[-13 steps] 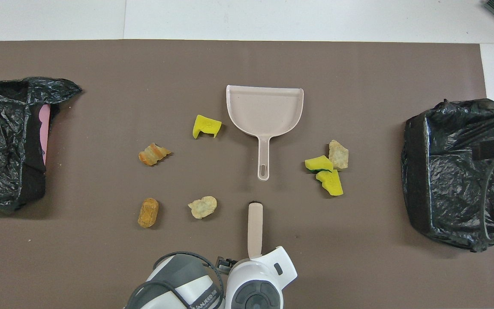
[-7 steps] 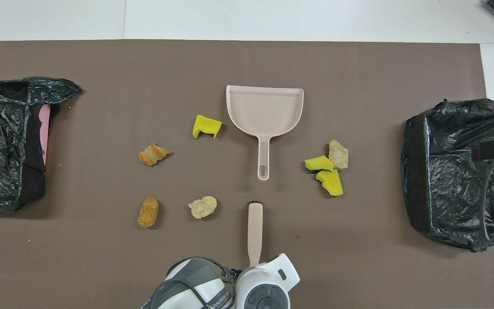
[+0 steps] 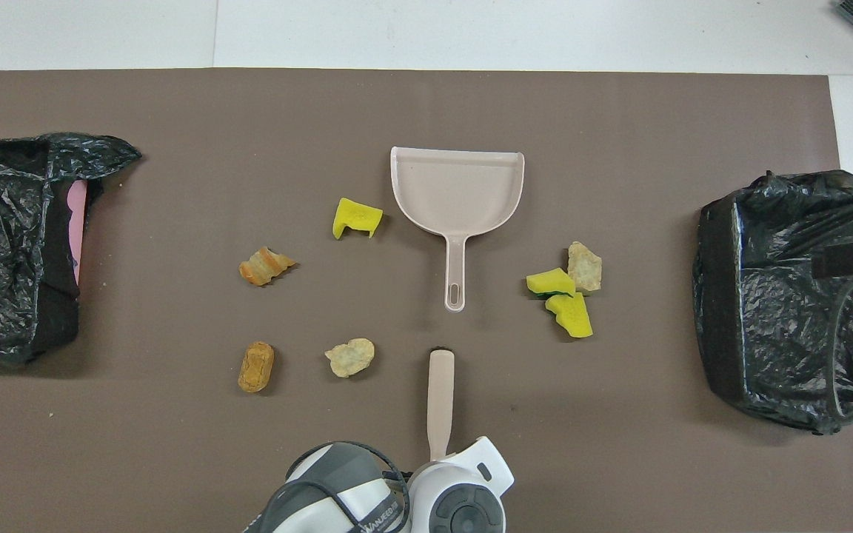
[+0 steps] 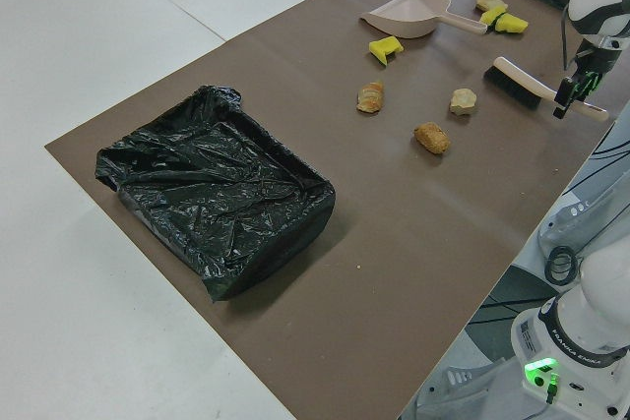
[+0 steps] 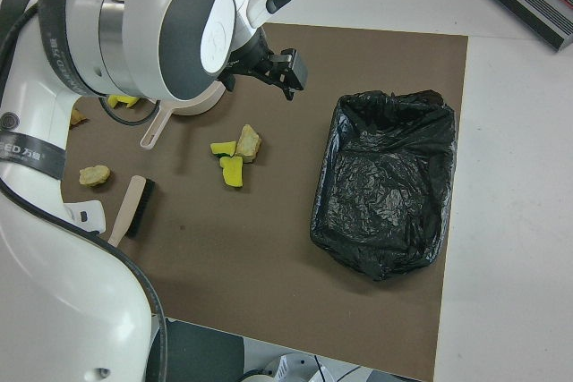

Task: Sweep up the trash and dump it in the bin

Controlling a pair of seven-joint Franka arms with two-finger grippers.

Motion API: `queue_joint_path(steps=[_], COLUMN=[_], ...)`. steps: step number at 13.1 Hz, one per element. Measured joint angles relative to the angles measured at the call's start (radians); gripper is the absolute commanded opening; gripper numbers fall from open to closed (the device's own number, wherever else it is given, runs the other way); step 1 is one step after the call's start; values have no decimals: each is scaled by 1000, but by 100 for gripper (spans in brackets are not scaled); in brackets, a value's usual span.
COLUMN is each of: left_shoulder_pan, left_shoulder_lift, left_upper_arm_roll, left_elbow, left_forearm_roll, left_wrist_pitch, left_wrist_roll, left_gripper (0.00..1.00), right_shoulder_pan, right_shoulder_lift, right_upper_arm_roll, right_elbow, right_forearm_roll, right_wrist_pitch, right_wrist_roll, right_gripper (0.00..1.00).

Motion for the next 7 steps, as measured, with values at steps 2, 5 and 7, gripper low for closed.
queue_joint_path(steps=[2, 5, 7], left_shoulder_pan=[0, 0, 1], left_shoulder_lift=[0, 0, -5], left_upper_arm_roll=[1, 7, 12], left_elbow=[14, 36, 44], left_forearm_roll=[0, 0, 0], left_wrist_pitch=[-1, -5, -23], left_wrist_roll=[-14, -20, -20], left_gripper=[18, 0, 0], right_shoulder_pan=[1, 1, 3], right_shoulder_lift=[0, 0, 0], right_upper_arm_roll=[0, 0, 5], right_elbow=[0, 0, 0], right_forearm_roll=[0, 0, 1], right_wrist_pitch=[0, 0, 0], right_wrist_roll=[0, 0, 0], right_gripper=[100, 100, 100])
